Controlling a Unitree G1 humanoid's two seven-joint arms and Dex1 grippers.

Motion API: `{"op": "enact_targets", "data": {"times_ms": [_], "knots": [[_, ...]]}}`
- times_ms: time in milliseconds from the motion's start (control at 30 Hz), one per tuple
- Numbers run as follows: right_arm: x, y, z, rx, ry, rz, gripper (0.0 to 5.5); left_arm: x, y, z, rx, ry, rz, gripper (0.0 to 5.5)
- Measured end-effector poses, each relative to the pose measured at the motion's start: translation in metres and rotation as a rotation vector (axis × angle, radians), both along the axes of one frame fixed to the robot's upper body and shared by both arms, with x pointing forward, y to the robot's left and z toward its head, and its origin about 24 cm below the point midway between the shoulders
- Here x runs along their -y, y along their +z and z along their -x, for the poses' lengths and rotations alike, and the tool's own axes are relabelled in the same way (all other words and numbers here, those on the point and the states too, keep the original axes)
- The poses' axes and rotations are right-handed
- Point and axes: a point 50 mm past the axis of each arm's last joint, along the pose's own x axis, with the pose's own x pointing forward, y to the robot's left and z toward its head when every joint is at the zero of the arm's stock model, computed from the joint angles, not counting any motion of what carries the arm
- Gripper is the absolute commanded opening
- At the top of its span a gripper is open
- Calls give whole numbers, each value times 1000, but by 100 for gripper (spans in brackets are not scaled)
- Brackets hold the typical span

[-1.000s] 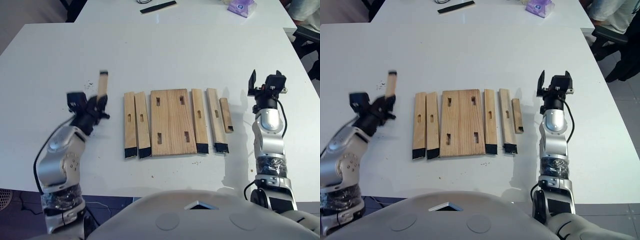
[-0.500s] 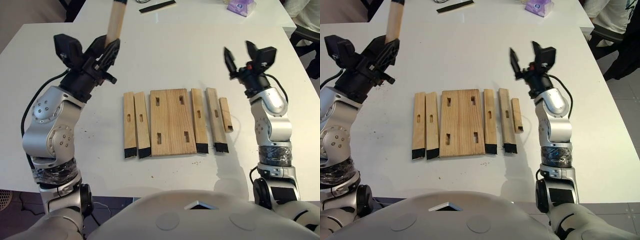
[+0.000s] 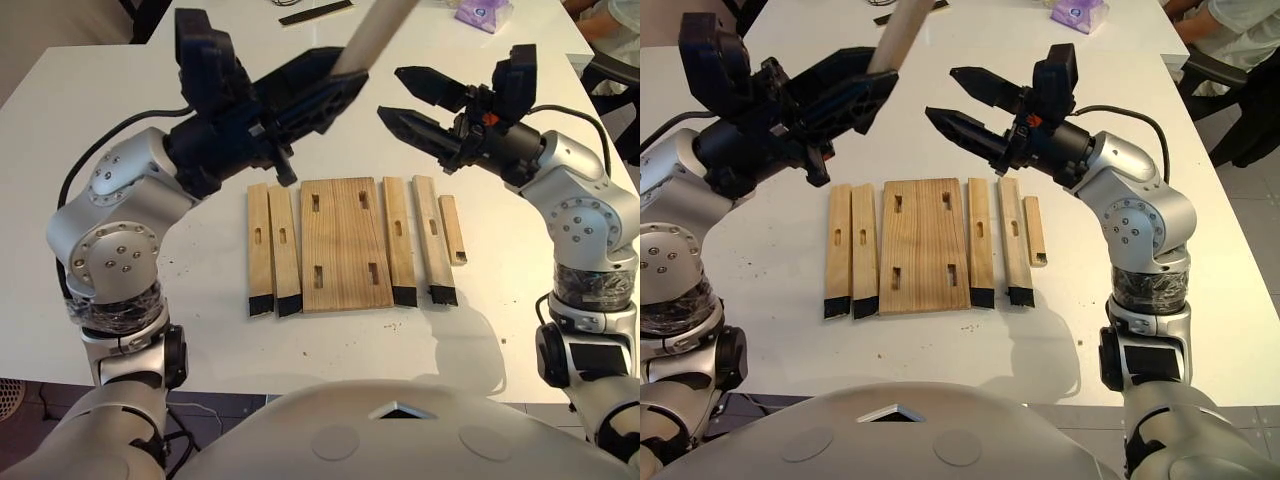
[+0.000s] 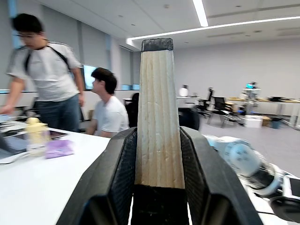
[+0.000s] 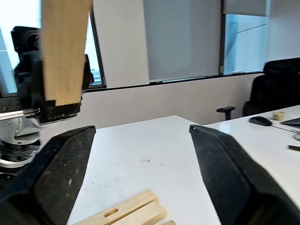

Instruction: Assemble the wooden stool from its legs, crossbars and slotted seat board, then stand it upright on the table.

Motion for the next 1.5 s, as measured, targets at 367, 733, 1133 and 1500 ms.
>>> {"op": "enact_targets", "data": {"times_ms": [367,733,1133,1500], "knots": [[-3,2,27,-39,270,-45,369,-7,-21,0,-69,-66,-83,131],[4,12,27,-23,302,-44,369,-11,-35,-1,-105,-90,-115,131],[-2,10,30,-48,355,-31,369,-10,-42,2,-122,-115,-148,131],[10,8,18,-48,318,24,369,-12,-40,9,-101,-194,-213,131]]}}
